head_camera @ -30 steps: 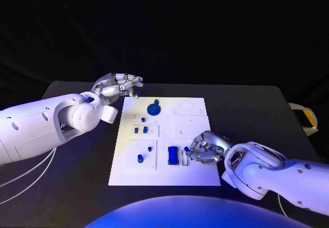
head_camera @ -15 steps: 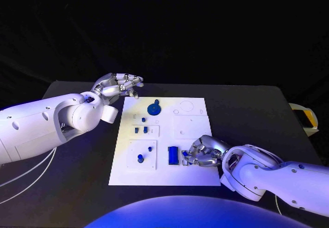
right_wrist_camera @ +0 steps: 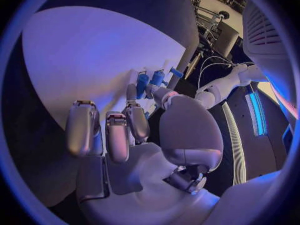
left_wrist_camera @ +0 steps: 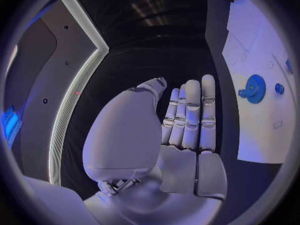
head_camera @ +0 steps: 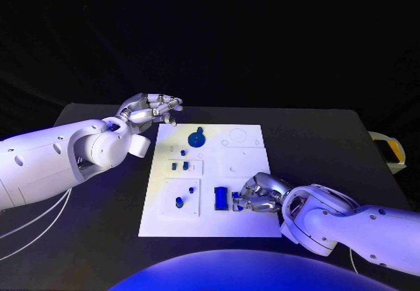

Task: Assemble the parts on the task board

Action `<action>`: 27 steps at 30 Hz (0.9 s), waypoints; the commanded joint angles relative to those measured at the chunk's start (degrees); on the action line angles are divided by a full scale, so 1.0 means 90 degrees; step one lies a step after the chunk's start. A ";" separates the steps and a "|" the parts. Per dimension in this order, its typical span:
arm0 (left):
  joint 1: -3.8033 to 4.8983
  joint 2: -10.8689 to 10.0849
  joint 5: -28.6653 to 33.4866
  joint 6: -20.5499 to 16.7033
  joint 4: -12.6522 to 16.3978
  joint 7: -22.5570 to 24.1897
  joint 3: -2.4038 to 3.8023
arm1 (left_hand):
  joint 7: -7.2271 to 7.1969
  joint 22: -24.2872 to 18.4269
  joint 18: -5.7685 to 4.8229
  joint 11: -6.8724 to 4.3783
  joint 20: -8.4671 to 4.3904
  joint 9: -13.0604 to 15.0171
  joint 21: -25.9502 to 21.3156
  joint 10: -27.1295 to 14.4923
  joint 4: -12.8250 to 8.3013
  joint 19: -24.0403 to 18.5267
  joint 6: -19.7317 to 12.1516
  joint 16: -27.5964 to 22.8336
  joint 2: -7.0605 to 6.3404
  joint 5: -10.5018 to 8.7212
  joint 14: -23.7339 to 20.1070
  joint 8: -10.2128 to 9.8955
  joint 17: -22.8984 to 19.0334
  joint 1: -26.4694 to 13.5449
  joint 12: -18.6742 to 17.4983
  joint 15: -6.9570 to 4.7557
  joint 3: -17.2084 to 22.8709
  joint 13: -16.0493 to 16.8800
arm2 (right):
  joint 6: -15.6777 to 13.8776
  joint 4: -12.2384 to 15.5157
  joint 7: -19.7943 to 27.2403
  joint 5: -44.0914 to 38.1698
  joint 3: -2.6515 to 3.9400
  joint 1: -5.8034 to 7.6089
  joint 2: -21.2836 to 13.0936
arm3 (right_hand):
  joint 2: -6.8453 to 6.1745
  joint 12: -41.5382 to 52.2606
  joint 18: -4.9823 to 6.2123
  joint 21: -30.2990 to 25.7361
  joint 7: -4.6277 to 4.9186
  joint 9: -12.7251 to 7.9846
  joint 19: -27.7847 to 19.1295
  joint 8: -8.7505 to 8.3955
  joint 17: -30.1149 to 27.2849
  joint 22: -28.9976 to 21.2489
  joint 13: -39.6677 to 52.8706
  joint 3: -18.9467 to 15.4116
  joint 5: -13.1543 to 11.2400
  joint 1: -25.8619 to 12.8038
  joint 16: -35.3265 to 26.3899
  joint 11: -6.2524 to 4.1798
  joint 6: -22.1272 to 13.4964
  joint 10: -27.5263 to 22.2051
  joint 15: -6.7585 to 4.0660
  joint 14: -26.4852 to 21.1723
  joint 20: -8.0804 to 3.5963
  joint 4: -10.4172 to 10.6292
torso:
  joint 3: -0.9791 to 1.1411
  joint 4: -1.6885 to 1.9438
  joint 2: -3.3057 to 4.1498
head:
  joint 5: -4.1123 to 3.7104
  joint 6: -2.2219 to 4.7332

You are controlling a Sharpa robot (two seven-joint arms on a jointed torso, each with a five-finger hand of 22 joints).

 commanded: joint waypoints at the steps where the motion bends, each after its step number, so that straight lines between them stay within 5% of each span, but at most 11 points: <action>1: 0.0004 0.0002 -0.0009 0.0093 0.0020 0.0037 0.0004 | 0.0010 -0.0009 0.0086 -0.0001 0.0010 0.0007 -0.0038 -0.0028 0.0007 0.0021 -0.0055 -0.0020 0.0059 0.0015 -0.0022 -0.0018 0.0010 0.0011 -0.0035 0.0038 -0.0010 0.0012 | 0.0067 0.0005 -0.0039 -0.0047 -0.0002 -0.0011 0.0015 | -0.0033 0.0038 -0.0069 -0.0024 0.0043 -0.0011 0.0044 -0.0035 0.1177 0.1176 0.0429 -0.0171 0.0128 -0.0149 -0.0018 -0.0002 0.0020 0.0033 -0.0001 0.0570 -0.0018 0.0160 | 0.0001 -0.0002 0.0001 | -0.0004 0.0000; 6: 0.0004 0.0001 -0.0009 0.0093 0.0021 0.0036 0.0004 | 0.0010 -0.0009 0.0086 -0.0001 0.0010 0.0007 -0.0038 -0.0028 0.0007 0.0021 -0.0055 -0.0020 0.0059 0.0015 -0.0022 -0.0018 0.0010 0.0011 -0.0035 0.0038 -0.0010 0.0012 | 0.0093 -0.0004 -0.0055 -0.0091 -0.0002 -0.0011 0.0026 | -0.0050 0.0027 -0.0066 -0.0041 0.0037 -0.0019 0.0042 -0.0061 0.1172 0.1173 0.0427 -0.0505 0.0329 -0.0249 -0.0021 -0.0005 0.0059 0.0030 -0.0005 0.0568 -0.0020 0.0432 | 0.0001 0.0001 -0.0002 | -0.0013 0.0000; 13: 0.0004 0.0003 -0.0010 0.0091 0.0019 0.0035 0.0004 | 0.0010 -0.0009 0.0086 -0.0001 0.0010 0.0007 -0.0038 -0.0028 0.0007 0.0021 -0.0055 -0.0020 0.0059 0.0015 -0.0022 -0.0018 0.0010 0.0011 -0.0035 0.0038 -0.0010 0.0012 | 0.0117 -0.0010 -0.0055 -0.0125 -0.0002 -0.0010 0.0040 | -0.0072 0.0029 -0.0065 -0.0051 0.0032 -0.0017 0.0042 -0.0070 0.1164 0.1172 0.0432 -0.0731 0.0257 -0.0251 -0.0024 -0.0009 0.0080 0.0031 -0.0008 0.0567 -0.0023 0.0587 | -0.0001 -0.0003 -0.0001 | -0.0019 0.0000; 27: 0.0003 0.0006 -0.0010 0.0089 0.0008 0.0040 0.0004 | 0.0010 -0.0009 0.0086 -0.0001 0.0010 0.0007 -0.0038 -0.0028 0.0007 0.0021 -0.0055 -0.0020 0.0059 0.0015 -0.0022 -0.0018 0.0010 0.0011 -0.0035 0.0038 -0.0010 0.0012 | 0.0216 0.0055 0.0100 -0.0142 -0.0001 -0.0007 -0.0130 | -0.0085 0.0035 -0.0062 -0.0074 0.0014 -0.0008 0.0037 -0.0090 0.1165 0.1168 0.0442 -0.0890 0.0170 0.0209 -0.0025 -0.0025 0.0070 0.0031 -0.0022 0.0567 -0.0034 0.0491 | 0.0003 -0.0007 -0.0010 | 0.0000 0.0000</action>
